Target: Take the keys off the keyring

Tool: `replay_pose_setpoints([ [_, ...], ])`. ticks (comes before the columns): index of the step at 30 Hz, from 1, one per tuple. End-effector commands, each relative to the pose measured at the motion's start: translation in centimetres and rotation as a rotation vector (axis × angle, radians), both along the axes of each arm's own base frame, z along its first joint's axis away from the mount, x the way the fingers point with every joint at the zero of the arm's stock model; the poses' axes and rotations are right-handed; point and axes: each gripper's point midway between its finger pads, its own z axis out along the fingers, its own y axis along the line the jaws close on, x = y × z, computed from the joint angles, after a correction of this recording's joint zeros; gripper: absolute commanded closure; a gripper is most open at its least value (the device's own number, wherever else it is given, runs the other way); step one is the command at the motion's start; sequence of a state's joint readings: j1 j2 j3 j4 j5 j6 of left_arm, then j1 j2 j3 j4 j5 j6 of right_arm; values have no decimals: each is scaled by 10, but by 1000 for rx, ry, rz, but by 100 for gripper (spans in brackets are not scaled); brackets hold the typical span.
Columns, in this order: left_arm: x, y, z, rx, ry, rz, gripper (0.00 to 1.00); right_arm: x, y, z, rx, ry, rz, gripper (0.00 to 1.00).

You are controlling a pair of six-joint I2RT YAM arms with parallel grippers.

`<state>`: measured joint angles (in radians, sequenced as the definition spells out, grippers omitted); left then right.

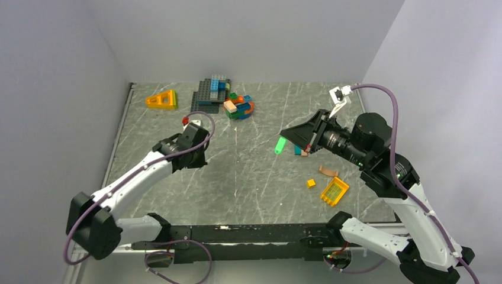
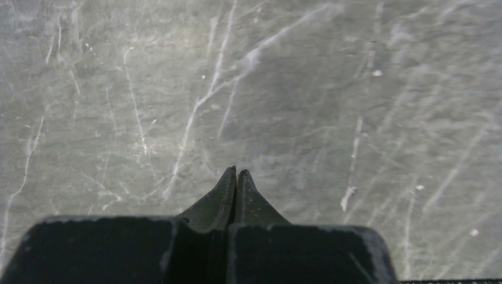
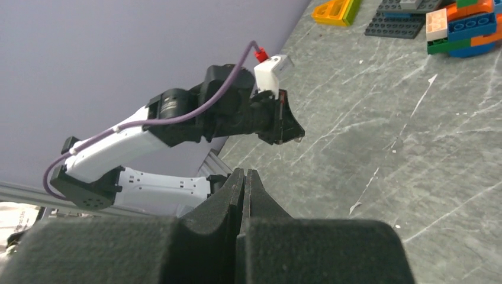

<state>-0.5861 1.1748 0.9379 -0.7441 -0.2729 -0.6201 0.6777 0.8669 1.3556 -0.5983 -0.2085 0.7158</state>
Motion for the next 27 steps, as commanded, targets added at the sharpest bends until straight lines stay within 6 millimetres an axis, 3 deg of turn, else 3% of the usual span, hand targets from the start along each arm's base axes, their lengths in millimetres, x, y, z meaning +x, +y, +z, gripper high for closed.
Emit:
replay_pose_setpoints([
  [1,14,15,-11,73,77,33,100,-10,-16,9,-4,-25,-33,100],
  [8,26,46,-42,229,234,100,100,-19,-34,6,-6,-12,-84,100],
  [10,30,52,-45,256,247,110,79,-21,-39,6,-6,-12,-99,100],
  [13,34,61,-46,283,261,143,65,-24,-46,7,-7,-14,-122,100],
  [15,38,67,-43,300,251,169,43,-25,-50,7,-10,-15,-133,100],
  [17,41,72,-39,320,240,185,15,-27,-53,6,-16,-12,-144,100],
  [19,44,74,-34,330,235,188,3,-27,-55,4,-22,-9,-150,100],
  [27,55,48,-1,174,167,154,1,-25,-51,-9,-74,16,-131,100],
])
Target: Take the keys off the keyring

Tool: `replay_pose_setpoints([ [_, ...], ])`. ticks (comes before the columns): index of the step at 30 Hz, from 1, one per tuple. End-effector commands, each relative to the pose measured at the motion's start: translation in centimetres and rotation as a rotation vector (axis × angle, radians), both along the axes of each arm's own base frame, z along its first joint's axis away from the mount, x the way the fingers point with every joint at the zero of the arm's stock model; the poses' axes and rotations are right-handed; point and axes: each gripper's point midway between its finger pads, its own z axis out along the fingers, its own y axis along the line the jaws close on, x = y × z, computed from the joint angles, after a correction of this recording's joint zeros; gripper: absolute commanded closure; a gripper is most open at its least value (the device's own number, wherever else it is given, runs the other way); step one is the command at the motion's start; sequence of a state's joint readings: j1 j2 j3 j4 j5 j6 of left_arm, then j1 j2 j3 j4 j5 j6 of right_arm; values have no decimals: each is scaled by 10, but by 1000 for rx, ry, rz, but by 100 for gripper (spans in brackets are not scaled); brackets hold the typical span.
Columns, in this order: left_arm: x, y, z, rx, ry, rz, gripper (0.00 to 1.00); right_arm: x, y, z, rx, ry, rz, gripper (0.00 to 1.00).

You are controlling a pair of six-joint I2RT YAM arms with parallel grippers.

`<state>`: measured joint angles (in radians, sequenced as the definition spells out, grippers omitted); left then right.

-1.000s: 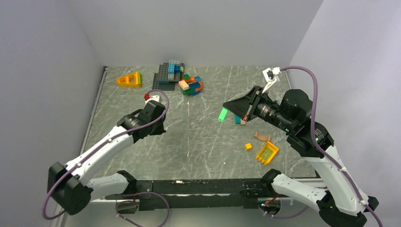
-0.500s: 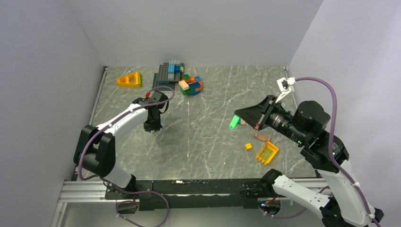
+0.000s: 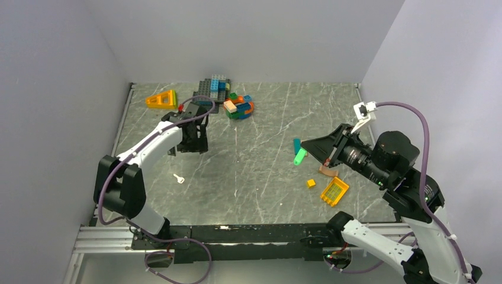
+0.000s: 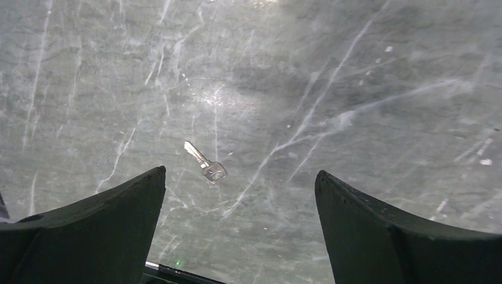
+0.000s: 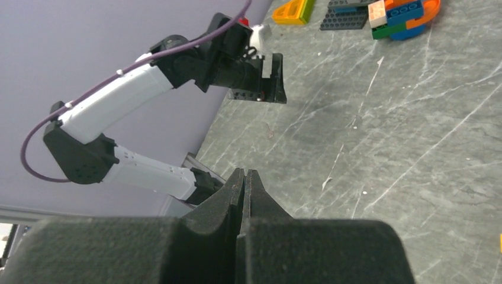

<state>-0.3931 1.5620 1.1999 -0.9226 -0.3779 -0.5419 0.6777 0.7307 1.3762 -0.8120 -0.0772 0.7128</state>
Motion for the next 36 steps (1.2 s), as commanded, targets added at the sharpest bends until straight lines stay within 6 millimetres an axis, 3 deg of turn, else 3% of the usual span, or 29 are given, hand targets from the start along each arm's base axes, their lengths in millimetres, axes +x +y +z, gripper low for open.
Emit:
replay_pose_setpoints([
  [1,6,-15,34,-108,-80,-13,1,3,1,0,-38,-6,4,100],
  [9,-6,-8,73,-143,-216,-30,1,15,22,-43,-179,87,90,100],
  [19,-49,14,73,-179,-389,-59,1,31,56,-128,-312,281,209,100],
  [28,-75,21,68,-298,-697,-116,1,45,70,-183,-386,432,211,100],
  [31,-78,22,86,-312,-798,-150,1,47,72,-199,-399,488,200,100],
  [36,-85,26,98,-299,-835,-173,1,55,75,-225,-453,588,172,100],
])
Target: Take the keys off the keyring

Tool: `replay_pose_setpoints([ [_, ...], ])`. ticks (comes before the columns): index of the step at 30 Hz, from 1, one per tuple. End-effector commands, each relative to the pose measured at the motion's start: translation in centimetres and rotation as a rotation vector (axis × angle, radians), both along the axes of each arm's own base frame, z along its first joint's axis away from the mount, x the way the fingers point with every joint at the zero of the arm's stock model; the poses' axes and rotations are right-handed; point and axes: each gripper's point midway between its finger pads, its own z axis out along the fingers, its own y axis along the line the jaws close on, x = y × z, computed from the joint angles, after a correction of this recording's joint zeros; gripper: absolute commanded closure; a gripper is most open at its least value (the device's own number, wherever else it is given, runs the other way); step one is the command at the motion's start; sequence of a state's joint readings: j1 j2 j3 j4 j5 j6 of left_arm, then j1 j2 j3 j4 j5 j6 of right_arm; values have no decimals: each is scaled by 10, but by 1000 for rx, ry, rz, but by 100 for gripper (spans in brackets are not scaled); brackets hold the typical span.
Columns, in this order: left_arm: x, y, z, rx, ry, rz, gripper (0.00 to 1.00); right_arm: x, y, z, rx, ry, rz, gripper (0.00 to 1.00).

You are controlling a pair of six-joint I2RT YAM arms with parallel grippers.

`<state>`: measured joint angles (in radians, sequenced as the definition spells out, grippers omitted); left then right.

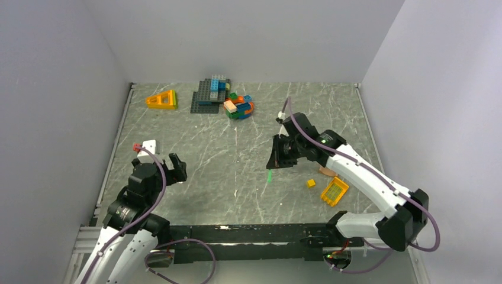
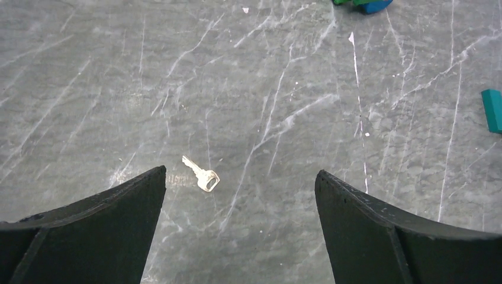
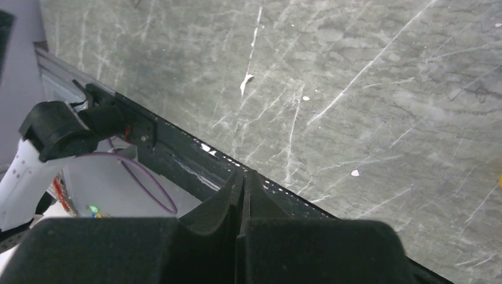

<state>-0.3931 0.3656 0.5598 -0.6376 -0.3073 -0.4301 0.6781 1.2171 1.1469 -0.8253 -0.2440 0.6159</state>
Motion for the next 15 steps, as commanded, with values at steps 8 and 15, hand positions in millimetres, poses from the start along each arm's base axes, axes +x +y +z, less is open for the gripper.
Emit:
replay_pose_setpoints([
  [8,-12,2,43,-15,-143,-44,1,27,13,-31,-123,92,-32,100],
  [15,-13,5,49,-24,-190,-34,1,45,30,-63,-197,178,12,100],
])
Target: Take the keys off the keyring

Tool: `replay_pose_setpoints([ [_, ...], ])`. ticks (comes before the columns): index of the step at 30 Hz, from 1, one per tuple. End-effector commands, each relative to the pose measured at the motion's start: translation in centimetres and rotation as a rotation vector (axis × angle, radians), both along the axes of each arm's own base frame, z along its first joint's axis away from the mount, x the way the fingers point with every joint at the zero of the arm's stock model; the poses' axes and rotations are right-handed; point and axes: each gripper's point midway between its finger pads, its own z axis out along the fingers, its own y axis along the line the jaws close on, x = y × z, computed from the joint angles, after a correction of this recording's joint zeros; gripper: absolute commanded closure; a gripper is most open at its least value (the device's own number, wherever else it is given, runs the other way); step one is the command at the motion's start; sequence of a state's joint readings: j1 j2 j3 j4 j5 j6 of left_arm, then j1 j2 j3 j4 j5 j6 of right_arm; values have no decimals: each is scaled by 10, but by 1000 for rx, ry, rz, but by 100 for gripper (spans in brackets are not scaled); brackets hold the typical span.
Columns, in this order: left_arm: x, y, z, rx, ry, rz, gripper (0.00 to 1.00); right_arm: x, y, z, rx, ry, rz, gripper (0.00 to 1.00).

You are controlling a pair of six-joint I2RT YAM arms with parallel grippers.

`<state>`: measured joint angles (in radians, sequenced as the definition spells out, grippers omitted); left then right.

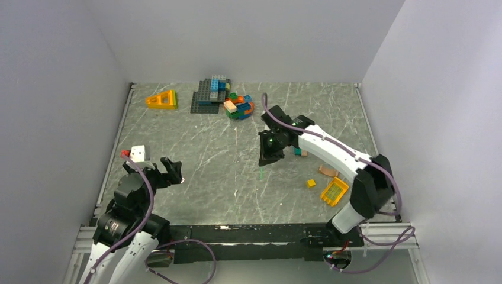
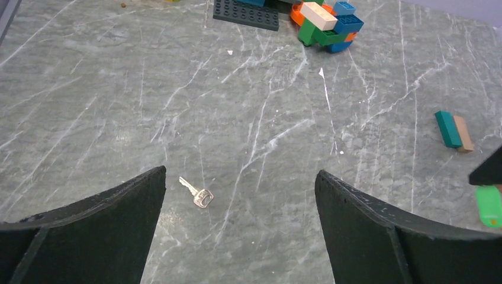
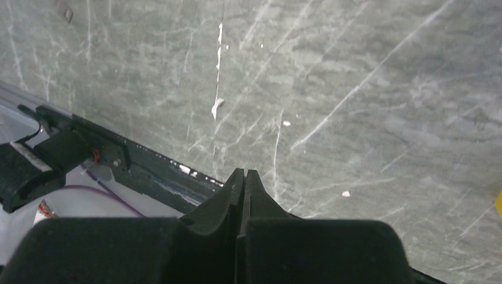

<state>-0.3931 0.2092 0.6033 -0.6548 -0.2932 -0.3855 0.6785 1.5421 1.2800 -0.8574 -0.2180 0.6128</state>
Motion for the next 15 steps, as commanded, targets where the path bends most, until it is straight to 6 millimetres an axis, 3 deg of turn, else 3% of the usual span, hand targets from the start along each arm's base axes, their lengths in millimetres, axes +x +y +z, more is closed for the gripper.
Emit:
replay_pose_setpoints([
  [1,1,-1,6,8,-17,-8,1,17,11,-12,-53,33,26,100],
  [2,1,-1,6,8,-12,-10,1,19,13,-21,-78,62,29,100],
  [4,1,-2,6,11,-8,-17,1,28,26,-19,-54,71,47,100],
  [9,1,-6,6,11,-14,-39,1,48,58,6,68,37,55,54],
  [12,1,-10,7,9,-18,-60,1,55,71,17,117,31,56,37],
  [15,2,-12,6,16,-12,-72,1,55,77,25,155,28,57,28],
])
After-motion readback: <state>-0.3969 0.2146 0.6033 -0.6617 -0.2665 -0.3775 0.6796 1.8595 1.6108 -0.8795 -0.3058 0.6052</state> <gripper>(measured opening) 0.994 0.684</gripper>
